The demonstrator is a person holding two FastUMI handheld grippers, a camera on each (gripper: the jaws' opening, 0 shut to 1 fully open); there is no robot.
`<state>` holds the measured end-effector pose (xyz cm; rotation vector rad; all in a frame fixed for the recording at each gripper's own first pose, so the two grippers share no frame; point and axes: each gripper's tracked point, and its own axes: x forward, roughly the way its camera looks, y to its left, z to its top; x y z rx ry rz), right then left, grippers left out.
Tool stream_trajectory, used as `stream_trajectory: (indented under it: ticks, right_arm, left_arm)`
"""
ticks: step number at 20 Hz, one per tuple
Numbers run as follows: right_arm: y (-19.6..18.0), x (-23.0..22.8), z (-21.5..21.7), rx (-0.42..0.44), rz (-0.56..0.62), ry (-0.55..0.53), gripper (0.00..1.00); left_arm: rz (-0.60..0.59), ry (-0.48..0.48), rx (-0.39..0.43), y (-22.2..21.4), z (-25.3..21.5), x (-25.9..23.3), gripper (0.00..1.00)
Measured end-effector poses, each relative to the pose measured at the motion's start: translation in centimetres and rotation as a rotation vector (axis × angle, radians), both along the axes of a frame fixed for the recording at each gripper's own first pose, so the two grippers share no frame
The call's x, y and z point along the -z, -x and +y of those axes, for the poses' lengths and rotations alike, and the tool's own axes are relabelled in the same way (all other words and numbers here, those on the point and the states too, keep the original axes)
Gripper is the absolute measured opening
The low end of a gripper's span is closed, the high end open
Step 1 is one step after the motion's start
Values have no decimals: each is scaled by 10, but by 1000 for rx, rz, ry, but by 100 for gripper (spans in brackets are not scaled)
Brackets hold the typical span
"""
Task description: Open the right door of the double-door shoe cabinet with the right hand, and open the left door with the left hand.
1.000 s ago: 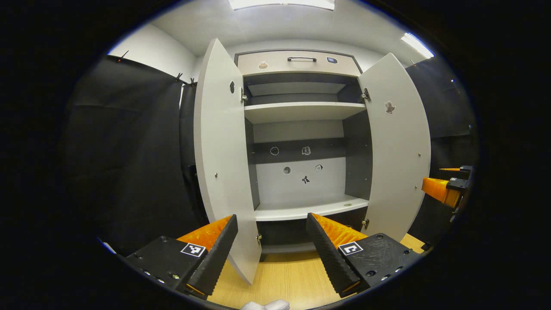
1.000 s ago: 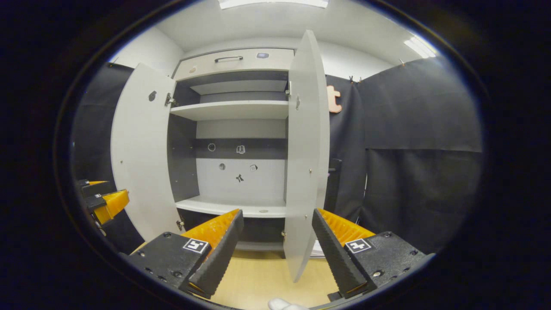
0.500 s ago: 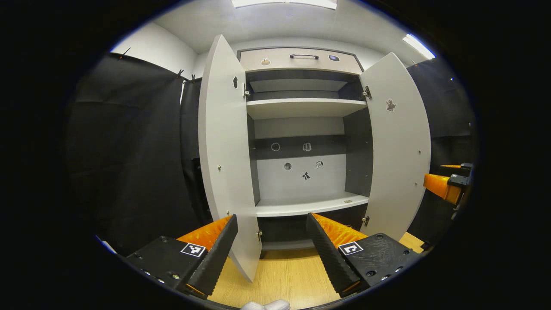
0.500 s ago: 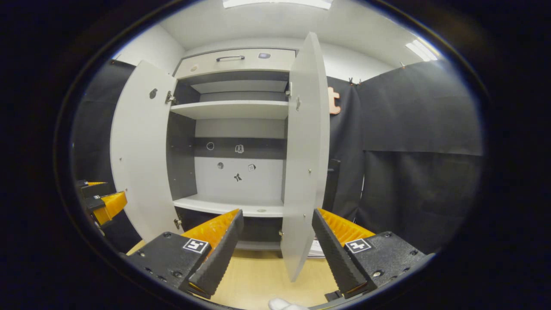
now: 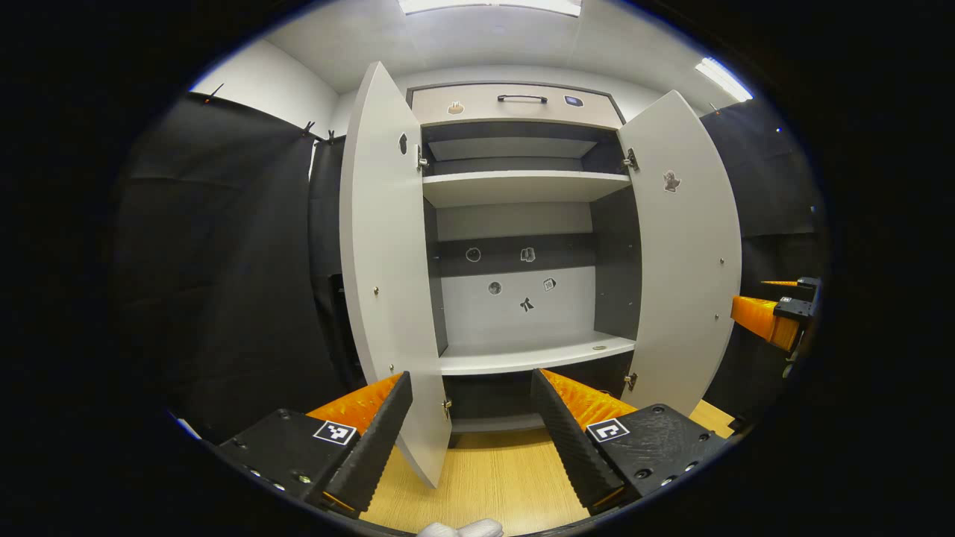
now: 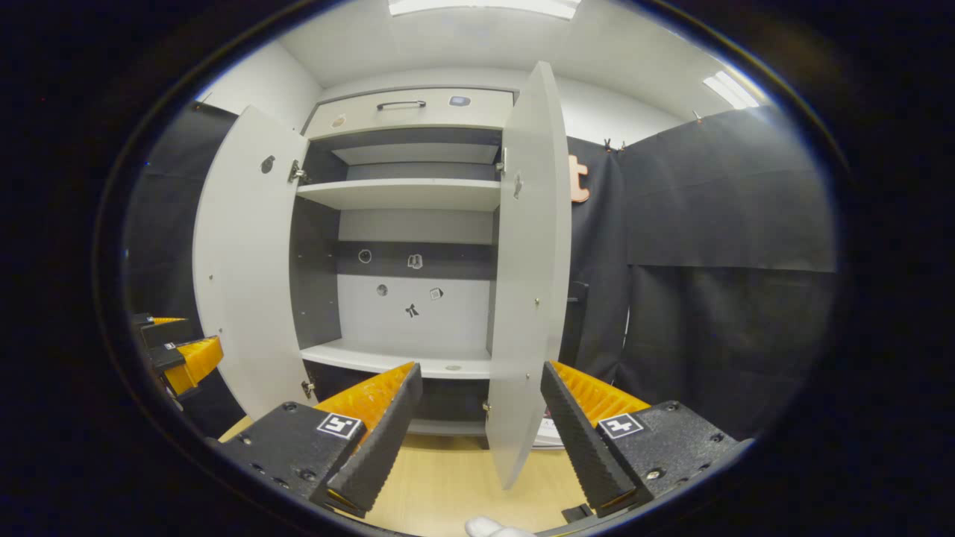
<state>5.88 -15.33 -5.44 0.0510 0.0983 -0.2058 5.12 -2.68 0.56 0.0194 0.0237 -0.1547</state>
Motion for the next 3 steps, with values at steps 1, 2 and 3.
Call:
stream_trajectory:
  ticks: [1, 2, 3]
  right_arm:
    - [0, 0, 0, 0, -1, 2, 99]
    - [1, -1, 0, 0, -1, 4, 99]
    - [0, -1, 1, 1, -3, 4, 100]
  left_arm:
    - [-2, 2, 2, 1, -1, 0, 96]
    - [-1, 2, 4, 0, -2, 0, 96]
    - [-1, 1, 4, 1, -1, 0, 96]
